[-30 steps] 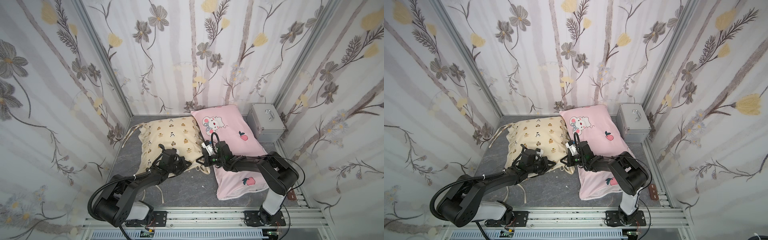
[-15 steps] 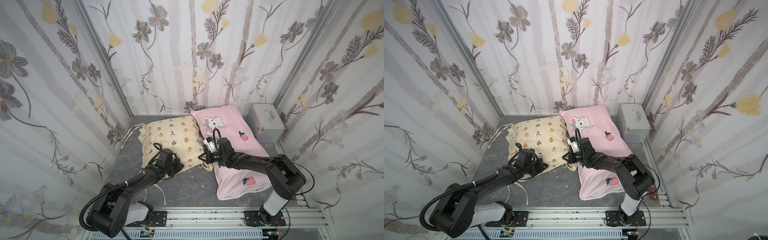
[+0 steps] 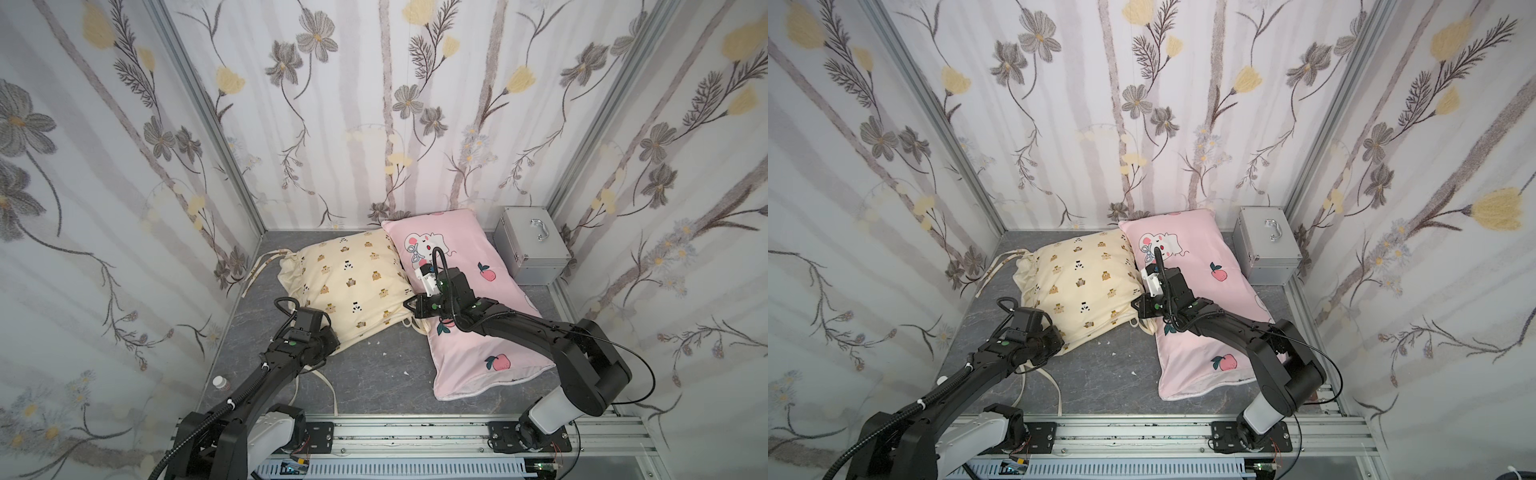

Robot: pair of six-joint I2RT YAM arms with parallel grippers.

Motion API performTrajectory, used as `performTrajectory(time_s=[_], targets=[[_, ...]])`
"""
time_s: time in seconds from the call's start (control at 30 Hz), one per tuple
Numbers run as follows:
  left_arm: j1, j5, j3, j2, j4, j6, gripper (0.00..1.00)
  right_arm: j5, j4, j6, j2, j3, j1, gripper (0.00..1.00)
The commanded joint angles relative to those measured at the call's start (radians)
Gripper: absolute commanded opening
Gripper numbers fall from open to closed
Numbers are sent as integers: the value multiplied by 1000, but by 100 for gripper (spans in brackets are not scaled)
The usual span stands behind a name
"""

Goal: Zip up pillowcases
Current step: Zip the zipper on the pillowcase, then place the pillowcase at the center of the board.

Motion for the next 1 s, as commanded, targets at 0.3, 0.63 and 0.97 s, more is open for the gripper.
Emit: performTrajectory(time_s=[0.3, 0.63, 0.97], targets=[[101, -254, 42, -161, -304, 37, 0, 151, -16, 5, -31, 28, -20, 0], [-54, -403, 326, -88, -442, 113, 58, 218, -285, -115, -86, 106, 6, 100], [-331, -303, 339, 283, -94, 69, 61, 508, -657, 22, -351, -7, -298, 100]])
